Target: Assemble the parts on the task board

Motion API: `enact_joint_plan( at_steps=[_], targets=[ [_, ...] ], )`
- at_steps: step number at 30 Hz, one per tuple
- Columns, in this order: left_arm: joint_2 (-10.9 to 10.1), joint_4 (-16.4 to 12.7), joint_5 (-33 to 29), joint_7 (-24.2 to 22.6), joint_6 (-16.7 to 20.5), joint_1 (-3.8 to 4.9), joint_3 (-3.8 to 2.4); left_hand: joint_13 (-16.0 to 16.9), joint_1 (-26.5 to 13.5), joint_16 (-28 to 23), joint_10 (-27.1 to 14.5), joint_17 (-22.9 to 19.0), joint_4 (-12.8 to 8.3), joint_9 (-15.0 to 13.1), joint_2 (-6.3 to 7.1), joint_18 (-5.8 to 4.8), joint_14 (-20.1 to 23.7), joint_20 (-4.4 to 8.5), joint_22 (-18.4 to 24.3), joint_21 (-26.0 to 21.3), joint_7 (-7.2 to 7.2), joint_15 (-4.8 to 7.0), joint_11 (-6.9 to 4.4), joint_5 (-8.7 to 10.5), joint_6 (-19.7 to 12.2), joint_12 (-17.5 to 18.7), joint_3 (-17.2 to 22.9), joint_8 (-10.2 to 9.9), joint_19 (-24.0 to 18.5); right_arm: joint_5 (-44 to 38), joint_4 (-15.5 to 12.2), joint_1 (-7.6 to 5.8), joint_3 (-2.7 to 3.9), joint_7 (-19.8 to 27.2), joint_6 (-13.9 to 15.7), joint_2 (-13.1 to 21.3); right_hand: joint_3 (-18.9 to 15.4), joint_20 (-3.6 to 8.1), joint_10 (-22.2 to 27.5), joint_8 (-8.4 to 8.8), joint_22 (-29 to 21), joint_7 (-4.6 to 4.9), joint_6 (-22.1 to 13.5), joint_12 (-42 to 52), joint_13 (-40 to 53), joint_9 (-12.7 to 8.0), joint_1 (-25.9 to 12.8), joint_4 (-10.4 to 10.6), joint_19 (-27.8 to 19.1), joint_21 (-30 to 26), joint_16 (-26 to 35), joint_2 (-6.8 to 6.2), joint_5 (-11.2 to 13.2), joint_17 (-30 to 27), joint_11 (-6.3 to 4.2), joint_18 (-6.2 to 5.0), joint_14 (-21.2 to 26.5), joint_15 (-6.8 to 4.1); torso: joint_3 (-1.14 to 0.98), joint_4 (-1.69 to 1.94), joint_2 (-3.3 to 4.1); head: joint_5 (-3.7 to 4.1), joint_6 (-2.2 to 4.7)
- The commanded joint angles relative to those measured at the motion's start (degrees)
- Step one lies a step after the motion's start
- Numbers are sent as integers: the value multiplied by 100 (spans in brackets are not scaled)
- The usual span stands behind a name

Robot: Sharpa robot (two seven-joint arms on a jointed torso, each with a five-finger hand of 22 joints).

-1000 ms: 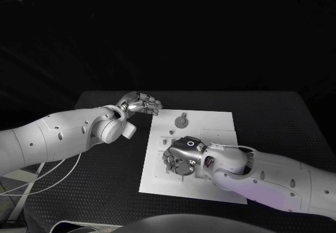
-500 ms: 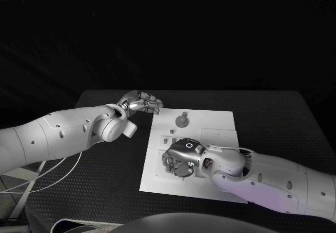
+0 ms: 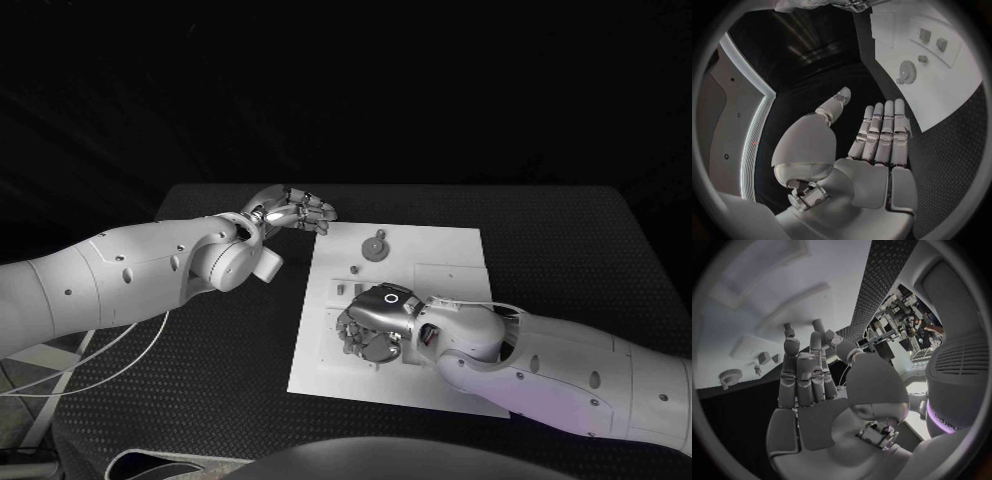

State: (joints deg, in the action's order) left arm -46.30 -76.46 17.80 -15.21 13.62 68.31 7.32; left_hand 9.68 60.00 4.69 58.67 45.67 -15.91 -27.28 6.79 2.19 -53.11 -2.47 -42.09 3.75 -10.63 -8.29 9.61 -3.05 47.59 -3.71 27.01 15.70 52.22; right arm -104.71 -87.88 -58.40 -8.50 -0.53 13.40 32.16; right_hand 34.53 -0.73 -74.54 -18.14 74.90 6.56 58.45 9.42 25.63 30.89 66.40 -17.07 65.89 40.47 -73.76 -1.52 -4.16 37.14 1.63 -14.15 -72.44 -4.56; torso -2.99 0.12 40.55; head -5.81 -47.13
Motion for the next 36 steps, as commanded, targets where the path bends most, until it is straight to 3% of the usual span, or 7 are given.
enact_joint_plan(
  at_steps=[1,10,28,36],
  targets=[
    [18,2,-31,-68,-93,9,-5,-7,-34,12,20,-10,10,-7,-4,117,-1,-36,9,27,-45,-20,32,6,-11,-18,3,40,17,-132,10,5,-1,-15,-90,-2,6,48,-21,-98,109,-65,138,20,-3,196,17,12,11,5,23,23,-26,10,-20,-85,9,-40,-2,0,2,0,-7],
    [22,1,-31,-73,-88,9,-5,-12,-38,11,21,-14,12,-7,-8,116,1,-37,12,27,-46,-21,32,6,-11,-18,2,41,17,-143,32,5,-5,-23,-177,-8,6,48,-22,-98,110,-65,138,19,-2,199,16,12,11,5,22,22,-26,12,-20,-85,9,-40,0,-1,0,15,-16],
    [27,-5,-31,-75,-90,9,-5,-21,-40,12,24,-21,12,-7,-10,116,3,-37,18,27,-46,-21,32,6,-12,-19,1,44,16,-175,162,46,-105,-66,-255,-174,6,47,-21,-97,110,-63,135,18,-1,205,11,13,8,4,22,22,-25,15,-19,-85,10,-39,0,6,2,25,-35],
    [21,-4,-31,-73,-92,9,-5,-24,-40,13,25,-24,11,-7,-9,116,4,-37,20,27,-46,-21,31,6,-13,-19,0,45,15,-115,200,62,-115,-93,-176,-181,-5,41,25,-75,109,-42,92,-10,-8,209,-16,13,-8,-4,31,7,-24,17,-2,-85,19,-22,0,0,0,25,-39]
  ],
)
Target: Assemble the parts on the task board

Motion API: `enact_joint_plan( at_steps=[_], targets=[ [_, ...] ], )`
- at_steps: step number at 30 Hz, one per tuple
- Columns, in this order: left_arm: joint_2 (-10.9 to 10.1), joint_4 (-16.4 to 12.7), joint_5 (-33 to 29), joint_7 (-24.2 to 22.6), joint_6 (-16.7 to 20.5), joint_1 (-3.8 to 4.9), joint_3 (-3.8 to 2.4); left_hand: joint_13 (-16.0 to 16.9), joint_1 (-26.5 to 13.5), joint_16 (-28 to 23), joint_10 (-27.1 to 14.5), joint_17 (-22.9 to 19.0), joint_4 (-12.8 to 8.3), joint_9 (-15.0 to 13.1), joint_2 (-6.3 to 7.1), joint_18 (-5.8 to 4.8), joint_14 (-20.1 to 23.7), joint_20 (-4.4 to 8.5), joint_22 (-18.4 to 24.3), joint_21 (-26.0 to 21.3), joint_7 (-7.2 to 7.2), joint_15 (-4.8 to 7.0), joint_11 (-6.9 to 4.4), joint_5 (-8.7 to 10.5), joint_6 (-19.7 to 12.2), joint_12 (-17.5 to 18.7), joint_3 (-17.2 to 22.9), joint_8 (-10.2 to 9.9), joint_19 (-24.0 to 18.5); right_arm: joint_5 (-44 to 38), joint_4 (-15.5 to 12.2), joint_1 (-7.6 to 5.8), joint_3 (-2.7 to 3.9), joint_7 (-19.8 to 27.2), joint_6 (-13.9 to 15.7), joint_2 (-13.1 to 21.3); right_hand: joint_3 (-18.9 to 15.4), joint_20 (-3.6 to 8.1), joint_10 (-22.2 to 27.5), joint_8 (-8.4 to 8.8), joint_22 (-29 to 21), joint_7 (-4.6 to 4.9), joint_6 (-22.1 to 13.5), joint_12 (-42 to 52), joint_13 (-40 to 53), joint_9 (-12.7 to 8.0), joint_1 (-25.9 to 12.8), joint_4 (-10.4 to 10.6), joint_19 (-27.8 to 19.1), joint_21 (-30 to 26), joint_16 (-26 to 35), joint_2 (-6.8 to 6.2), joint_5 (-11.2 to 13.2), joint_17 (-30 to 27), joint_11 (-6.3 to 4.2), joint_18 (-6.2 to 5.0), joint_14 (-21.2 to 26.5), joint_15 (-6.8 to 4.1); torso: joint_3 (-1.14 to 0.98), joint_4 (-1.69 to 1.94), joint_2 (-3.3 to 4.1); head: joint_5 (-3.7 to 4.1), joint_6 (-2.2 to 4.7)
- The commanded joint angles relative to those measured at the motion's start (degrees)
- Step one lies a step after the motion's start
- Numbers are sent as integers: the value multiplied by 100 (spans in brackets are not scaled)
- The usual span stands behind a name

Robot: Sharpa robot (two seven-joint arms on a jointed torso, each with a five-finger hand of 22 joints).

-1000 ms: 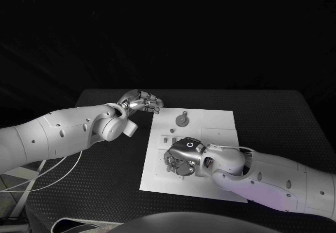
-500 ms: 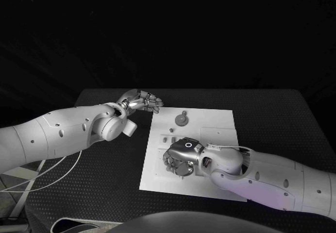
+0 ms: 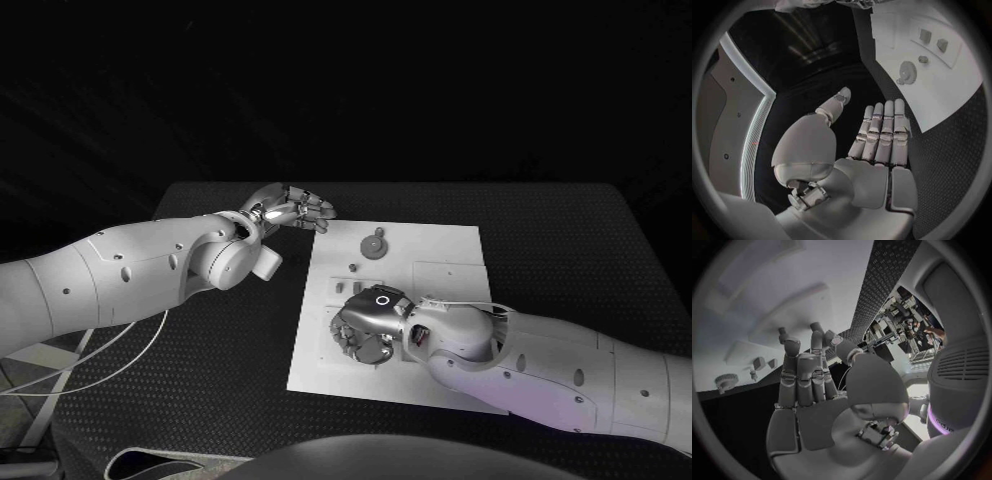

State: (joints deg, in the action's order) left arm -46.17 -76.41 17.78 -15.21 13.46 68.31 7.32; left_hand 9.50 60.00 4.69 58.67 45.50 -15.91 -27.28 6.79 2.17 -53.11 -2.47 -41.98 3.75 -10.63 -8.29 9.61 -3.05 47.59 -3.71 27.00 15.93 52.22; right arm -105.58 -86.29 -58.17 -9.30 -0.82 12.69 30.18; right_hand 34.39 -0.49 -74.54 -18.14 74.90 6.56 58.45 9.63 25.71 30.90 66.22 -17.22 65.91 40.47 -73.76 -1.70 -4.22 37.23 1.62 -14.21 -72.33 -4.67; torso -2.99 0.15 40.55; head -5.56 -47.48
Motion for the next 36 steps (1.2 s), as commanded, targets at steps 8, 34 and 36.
enact_joint_plan(
  at_steps=[8,34,36],
  targets=[
    [3,-9,-29,-66,-84,9,-5,-9,-40,13,26,-10,10,-7,-8,119,5,-37,12,27,-46,-21,31,6,-14,-19,0,22,15,101,46,38,-35,-57,23,51,-105,-15,132,7,114,-4,-33,-91,-32,193,-148,41,-30,-5,36,-225,-14,19,54,-79,20,47,-3,-6,-2,2,-3],
    [-12,-3,-29,-65,-85,9,-5,-20,-40,13,26,-18,5,-7,-2,119,9,-38,18,27,-45,-22,31,6,-17,-18,-3,24,13,269,-175,35,-32,6,677,255,-112,-45,201,346,105,218,-541,-129,-33,15,-391,69,-50,-48,82,-854,-19,17,119,-79,56,108,-2,-5,-2,50,16],
    [-13,-5,-29,-63,-90,9,-5,-21,-40,14,26,-18,5,-7,-2,119,9,-38,19,27,-45,-22,31,6,-18,-17,-4,24,13,407,-219,35,-30,65,769,296,-101,-43,194,345,106,216,-539,-125,-30,13,-379,67,-45,-46,80,-854,-20,18,117,-79,53,107,-3,-1,0,54,22]
  ],
)
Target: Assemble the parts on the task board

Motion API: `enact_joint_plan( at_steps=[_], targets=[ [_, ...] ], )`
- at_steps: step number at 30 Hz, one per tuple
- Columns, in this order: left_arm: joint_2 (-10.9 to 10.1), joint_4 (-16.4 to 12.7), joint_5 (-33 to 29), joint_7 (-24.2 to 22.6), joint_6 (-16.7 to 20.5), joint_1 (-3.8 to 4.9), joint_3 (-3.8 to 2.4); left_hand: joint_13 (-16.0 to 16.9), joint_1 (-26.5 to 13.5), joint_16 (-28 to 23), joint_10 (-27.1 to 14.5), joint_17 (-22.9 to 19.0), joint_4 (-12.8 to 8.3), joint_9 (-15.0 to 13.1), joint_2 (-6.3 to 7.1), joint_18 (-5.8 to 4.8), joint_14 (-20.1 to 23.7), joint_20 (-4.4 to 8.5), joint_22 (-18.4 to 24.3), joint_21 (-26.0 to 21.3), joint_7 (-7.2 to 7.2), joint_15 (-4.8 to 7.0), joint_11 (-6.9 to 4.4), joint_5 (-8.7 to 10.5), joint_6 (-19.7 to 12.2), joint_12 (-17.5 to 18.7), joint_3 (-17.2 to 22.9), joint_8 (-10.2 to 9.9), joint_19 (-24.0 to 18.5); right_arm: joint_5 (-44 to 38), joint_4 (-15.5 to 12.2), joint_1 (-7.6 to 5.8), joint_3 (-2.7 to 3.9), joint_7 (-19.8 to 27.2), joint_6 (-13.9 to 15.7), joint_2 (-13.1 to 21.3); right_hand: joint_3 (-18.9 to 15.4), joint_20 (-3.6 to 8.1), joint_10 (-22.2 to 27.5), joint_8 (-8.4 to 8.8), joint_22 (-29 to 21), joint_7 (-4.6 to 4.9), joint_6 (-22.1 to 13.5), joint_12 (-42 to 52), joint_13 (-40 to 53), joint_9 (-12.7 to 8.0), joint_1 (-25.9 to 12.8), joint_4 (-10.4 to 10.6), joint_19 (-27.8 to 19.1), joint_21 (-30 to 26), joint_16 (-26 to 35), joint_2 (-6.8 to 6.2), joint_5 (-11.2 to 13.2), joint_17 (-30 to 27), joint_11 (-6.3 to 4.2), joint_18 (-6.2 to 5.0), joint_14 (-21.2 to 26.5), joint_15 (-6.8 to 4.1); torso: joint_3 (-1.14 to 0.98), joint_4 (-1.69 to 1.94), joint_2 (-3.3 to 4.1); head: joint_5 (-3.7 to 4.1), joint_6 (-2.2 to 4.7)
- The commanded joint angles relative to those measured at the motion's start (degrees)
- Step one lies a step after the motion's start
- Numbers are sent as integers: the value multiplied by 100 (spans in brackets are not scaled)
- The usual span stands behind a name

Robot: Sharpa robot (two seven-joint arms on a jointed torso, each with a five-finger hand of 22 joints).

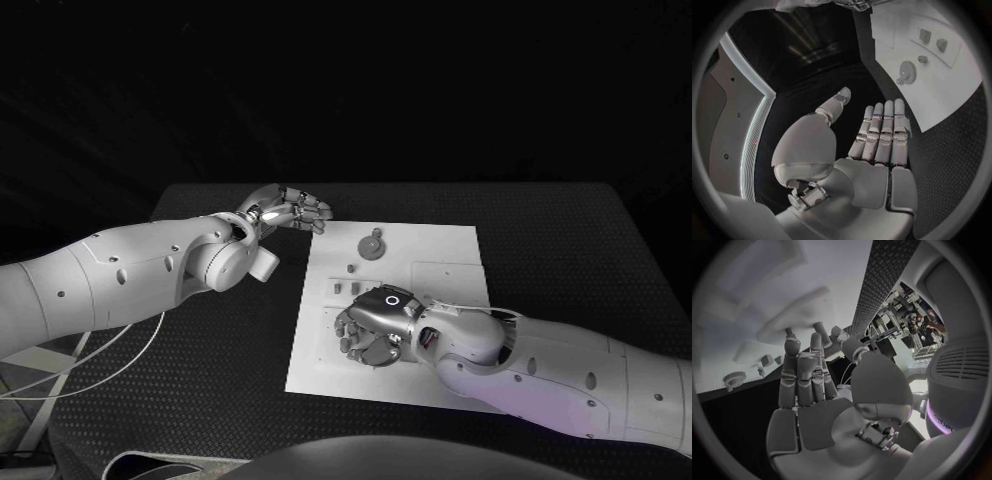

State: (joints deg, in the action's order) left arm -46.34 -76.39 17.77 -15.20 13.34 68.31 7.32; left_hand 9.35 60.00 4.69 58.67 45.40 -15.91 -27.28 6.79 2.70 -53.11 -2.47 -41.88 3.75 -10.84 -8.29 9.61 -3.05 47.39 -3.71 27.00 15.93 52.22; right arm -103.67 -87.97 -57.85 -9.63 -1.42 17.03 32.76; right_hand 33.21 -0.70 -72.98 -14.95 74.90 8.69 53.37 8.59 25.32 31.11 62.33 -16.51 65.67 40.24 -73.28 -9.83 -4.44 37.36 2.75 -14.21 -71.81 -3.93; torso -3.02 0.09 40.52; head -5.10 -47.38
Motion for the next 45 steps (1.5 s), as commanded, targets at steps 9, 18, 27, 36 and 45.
enact_joint_plan(
  at_steps=[9,18,27,36,45],
  targets=[
    [-7,12,-28,-77,-65,8,-5,-10,-40,14,28,-12,5,-7,-2,65,10,-38,11,28,-23,-23,31,6,3,-18,-4,26,14,955,-395,-192,157,353,631,428,60,-6,-51,15,112,-15,-7,43,59,-18,45,-4,24,0,11,21,5,16,-25,-79,-38,5,1,-12,-2,51,50],
    [-23,27,-29,-71,-56,8,-5,-12,-41,15,33,-14,5,-8,-2,65,10,-38,12,28,-20,-22,29,7,6,-20,-5,28,14,2373,-568,-786,236,171,-169,1044,-144,40,-55,-22,117,-236,100,2539,3097,20,-133,13,178,37,-130,117,10,118,-290,-79,-154,-239,1,-8,-5,124,112],
    [-15,43,-32,-65,-67,8,-4,-15,-45,16,39,-17,6,-9,1,65,11,-38,14,29,-18,-22,27,7,9,-22,-7,31,15,3818,-634,-1135,234,-522,-1202,1632,-271,178,213,-243,131,-359,366,4277,4499,302,-905,417,392,200,-855,347,5,636,-411,-79,-226,-358,-2,-14,-7,195,168],
    [-16,56,-33,-56,-64,9,-3,-19,-54,17,47,-21,12,-9,4,64,11,-38,18,30,-17,-22,24,7,12,-25,-11,35,16,4222,-721,-1146,146,-1571,-2366,2099,-213,295,126,-424,135,-412,363,5108,4914,752,-1370,762,498,370,-1153,500,8,845,-462,-79,-200,-408,3,-9,-2,283,197],
    [1,67,-34,-67,-71,9,-3,-22,-64,19,57,-25,18,-10,9,64,11,-38,21,31,-15,-23,22,7,16,-28,-15,40,17,4662,-1120,-1145,-38,-2419,-2771,2428,-233,343,74,-461,131,-455,386,5386,5003,973,-1972,1141,453,438,-1213,402,8,885,-498,-79,-167,-445,4,-20,-2,384,177]
  ],
)
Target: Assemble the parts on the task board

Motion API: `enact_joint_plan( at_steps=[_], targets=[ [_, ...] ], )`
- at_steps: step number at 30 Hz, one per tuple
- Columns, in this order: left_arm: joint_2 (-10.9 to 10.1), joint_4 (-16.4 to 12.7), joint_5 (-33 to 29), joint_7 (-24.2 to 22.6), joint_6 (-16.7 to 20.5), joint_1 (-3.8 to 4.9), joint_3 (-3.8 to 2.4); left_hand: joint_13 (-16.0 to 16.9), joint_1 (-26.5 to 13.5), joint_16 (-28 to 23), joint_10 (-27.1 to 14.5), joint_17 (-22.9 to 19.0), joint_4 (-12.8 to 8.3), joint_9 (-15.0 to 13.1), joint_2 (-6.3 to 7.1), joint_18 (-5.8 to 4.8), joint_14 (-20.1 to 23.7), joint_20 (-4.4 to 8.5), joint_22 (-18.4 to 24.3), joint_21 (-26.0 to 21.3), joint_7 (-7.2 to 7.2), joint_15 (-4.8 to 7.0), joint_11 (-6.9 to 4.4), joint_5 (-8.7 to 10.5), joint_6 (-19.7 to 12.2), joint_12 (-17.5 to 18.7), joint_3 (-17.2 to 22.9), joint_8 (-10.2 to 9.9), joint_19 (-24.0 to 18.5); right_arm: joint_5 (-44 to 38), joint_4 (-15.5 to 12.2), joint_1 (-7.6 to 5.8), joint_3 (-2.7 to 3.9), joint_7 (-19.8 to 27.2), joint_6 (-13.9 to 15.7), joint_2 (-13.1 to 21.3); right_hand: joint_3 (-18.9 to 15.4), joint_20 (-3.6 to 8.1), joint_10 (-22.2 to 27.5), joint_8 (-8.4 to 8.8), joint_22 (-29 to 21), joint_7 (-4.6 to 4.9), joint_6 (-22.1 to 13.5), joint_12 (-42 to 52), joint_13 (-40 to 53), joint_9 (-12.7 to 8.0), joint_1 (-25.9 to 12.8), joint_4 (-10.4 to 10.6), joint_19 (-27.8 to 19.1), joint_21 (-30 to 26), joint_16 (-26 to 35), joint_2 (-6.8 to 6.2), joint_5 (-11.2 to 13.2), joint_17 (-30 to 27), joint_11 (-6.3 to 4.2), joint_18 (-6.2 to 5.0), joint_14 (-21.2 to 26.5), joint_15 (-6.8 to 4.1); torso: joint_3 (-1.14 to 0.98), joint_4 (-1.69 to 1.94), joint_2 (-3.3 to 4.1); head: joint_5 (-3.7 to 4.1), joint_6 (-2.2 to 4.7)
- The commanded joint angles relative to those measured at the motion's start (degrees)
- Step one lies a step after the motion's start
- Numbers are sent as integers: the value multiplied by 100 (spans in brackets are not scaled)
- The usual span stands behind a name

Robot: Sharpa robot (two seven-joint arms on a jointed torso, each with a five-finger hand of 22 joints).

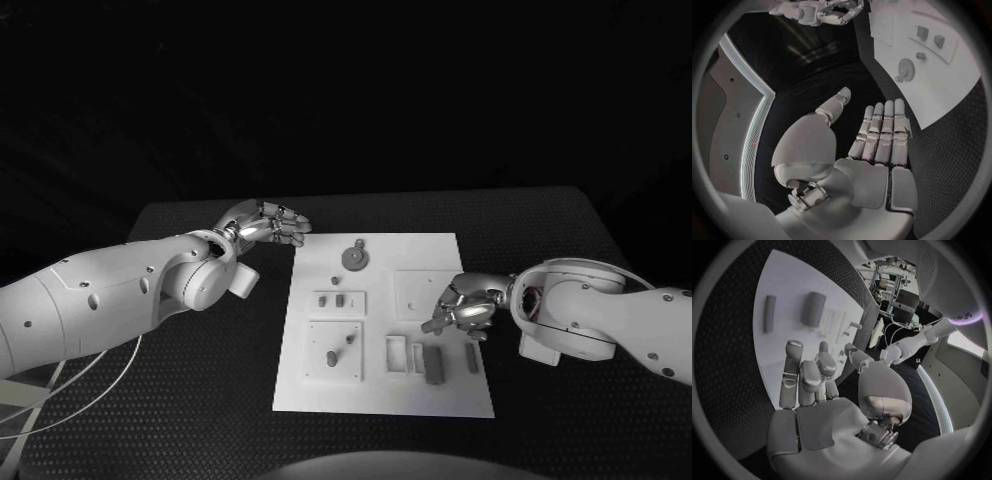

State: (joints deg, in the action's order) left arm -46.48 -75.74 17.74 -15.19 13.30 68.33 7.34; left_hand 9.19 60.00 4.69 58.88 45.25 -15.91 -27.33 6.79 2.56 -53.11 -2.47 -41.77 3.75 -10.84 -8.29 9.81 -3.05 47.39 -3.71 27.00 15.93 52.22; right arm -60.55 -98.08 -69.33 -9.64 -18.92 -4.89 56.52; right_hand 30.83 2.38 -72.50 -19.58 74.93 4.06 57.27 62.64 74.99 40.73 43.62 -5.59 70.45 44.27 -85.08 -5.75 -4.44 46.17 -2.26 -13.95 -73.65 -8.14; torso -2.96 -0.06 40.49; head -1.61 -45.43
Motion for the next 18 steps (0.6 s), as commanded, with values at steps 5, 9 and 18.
enact_joint_plan(
  at_steps=[5,9,18],
  targets=[
    [11,-2,-33,-63,-78,8,-4,-8,-68,19,38,-11,21,-5,11,78,11,-38,11,31,-15,-23,1,7,17,-29,-16,41,18,336,-193,4,-130,-932,-630,134,94,57,81,64,127,13,-11,-53,-21,29,-345,257,-61,56,-23,-148,3,-1,6,-105,31,-19,3,3,4,80,-24],
    [12,-4,-33,-63,-78,9,-4,-9,-74,20,41,-12,24,-6,12,78,11,-39,12,31,-14,-23,0,7,19,-29,-17,42,18,218,-147,5,-205,-1029,-646,157,117,59,68,80,126,8,8,-34,-25,25,-440,349,-66,64,-25,-187,5,-1,7,-105,30,-21,9,1,5,98,-28],
    [9,-20,-33,-62,-91,9,-4,-14,-85,21,45,-16,32,-6,15,78,12,-39,15,31,-13,-23,-1,6,19,-29,-20,44,18,214,-41,84,-316,-1112,-531,50,215,71,107,126,127,5,61,-93,-104,14,-532,467,-95,91,-17,-262,12,-9,-4,-105,35,-26,4,15,7,116,-46]
  ],
)
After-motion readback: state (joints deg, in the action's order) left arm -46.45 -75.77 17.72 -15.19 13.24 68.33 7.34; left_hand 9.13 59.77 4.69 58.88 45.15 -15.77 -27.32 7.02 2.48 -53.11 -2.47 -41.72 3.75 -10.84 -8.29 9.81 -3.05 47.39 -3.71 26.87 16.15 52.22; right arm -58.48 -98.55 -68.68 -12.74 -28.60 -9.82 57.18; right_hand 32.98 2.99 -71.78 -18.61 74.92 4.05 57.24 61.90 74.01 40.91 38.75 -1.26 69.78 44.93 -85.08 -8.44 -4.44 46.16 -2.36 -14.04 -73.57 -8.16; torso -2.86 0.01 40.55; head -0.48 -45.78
